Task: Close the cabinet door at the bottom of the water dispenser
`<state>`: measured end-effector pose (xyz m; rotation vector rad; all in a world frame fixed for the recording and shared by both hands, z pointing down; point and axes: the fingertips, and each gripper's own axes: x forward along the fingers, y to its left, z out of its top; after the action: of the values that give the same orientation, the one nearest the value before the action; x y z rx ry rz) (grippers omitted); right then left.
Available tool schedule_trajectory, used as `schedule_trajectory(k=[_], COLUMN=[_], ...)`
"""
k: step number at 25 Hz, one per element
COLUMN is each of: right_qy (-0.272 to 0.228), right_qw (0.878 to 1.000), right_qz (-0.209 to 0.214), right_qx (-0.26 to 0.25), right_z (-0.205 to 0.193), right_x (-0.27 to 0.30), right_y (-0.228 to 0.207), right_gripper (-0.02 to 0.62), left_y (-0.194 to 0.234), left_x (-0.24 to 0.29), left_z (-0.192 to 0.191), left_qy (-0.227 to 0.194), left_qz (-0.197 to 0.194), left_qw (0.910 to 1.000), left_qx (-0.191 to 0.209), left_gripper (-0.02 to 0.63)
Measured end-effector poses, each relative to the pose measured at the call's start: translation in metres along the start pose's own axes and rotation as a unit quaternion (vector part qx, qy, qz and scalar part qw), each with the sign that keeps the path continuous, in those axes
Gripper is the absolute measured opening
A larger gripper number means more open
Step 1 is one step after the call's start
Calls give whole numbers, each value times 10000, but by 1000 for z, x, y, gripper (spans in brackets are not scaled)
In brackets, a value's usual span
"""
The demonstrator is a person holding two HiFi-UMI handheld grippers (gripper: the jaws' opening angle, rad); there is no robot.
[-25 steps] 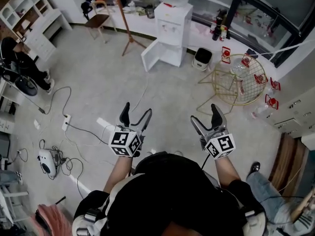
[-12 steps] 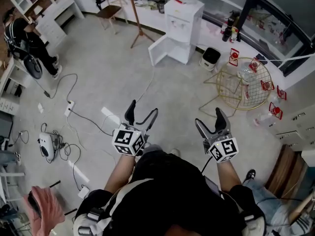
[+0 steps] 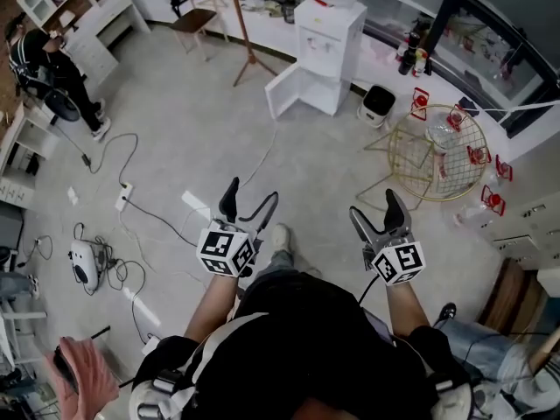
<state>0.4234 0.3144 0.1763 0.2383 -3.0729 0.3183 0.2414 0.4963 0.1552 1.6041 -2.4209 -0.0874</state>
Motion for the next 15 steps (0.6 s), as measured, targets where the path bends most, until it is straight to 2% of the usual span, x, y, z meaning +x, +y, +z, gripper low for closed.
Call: schedule_trajectory(k=[4, 8, 13, 15], right_qy=[41, 19, -86, -106], right_qw=[9998, 9995, 9988, 9986], right_qz=[-174, -270, -441, -466], right_qx=[-44, -175, -179, -219], right_z=[2, 11, 24, 28], right_x=[27, 61, 114, 135], right_y=[-10, -17, -23, -24], right_gripper=[426, 426, 425, 425], left_y=[18, 38, 74, 90], left_x=[31, 68, 103, 116], left_z=[2, 15, 30, 37], left_qy=[105, 42, 37, 27], left_qz=[-161, -368, -471, -520], left_qw=[9991, 9987, 9965, 9969], left_qx=[389, 347, 694, 594], left_gripper=[402, 402, 402, 402])
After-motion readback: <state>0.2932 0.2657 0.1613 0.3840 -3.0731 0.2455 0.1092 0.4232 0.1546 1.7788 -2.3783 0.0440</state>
